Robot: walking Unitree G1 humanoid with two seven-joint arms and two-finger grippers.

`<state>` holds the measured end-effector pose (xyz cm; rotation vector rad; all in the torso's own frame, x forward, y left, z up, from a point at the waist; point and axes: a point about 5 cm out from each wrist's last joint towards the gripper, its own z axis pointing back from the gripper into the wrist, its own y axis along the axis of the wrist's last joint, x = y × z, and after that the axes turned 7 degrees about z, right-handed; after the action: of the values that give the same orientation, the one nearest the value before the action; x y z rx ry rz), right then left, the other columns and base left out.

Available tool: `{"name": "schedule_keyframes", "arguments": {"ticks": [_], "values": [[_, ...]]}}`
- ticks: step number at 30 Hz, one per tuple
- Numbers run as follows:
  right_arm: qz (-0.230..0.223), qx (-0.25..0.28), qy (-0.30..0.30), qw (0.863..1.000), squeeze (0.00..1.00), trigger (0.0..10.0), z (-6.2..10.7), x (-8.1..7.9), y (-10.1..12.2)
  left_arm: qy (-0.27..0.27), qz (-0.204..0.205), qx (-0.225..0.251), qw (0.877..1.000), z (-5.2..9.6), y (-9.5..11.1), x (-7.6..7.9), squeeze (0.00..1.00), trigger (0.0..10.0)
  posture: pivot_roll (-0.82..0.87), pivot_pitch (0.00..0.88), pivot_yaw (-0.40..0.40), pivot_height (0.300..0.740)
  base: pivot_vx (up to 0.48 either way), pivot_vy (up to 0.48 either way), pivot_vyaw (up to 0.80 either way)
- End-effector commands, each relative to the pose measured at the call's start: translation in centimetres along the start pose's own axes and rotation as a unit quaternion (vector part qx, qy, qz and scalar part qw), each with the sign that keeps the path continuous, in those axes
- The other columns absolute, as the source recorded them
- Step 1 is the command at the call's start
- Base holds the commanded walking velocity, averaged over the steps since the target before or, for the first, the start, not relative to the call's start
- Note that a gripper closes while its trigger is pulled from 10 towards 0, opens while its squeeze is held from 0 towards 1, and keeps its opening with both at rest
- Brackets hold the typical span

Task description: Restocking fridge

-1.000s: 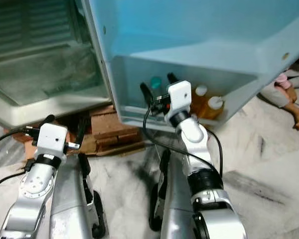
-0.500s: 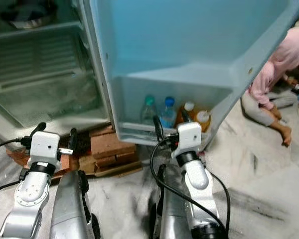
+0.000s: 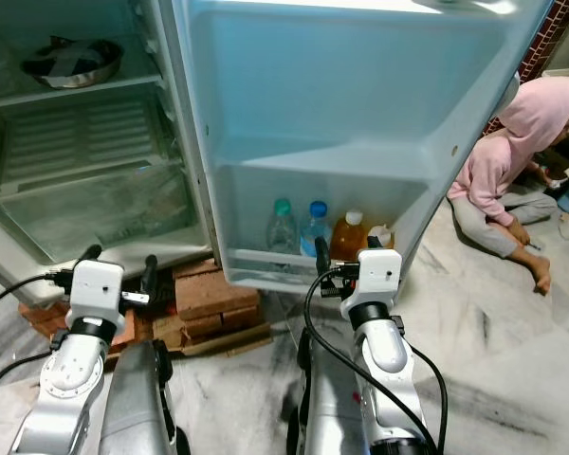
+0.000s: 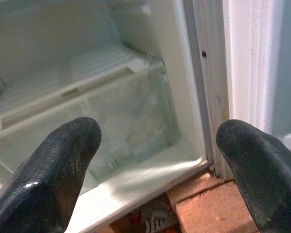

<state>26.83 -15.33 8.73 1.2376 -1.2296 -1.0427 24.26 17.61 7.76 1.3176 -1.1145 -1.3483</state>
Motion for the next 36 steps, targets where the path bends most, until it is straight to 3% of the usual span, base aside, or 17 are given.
{"name": "schedule_keyframes", "arguments": {"ticks": [1, 36], "values": [[0.005, 0.001, 0.000, 1.000, 0.00, 10.0, -0.48, 0.17, 0.27, -0.001, -0.001, 0.015, 1.000, -0.59, 0.57, -0.17, 0.00, 10.0, 0.10, 0.000, -0.030, 0.581, 0.000, 0.000, 0.00], [0.009, -0.013, -0.009, 1.000, 0.00, 10.0, -0.33, 0.25, -0.06, -0.024, 0.014, 0.010, 1.000, -1.50, 0.70, 0.58, 0.00, 10.0, 0.09, 0.008, -0.029, 0.740, 0.000, 0.000, 0.00]]}}
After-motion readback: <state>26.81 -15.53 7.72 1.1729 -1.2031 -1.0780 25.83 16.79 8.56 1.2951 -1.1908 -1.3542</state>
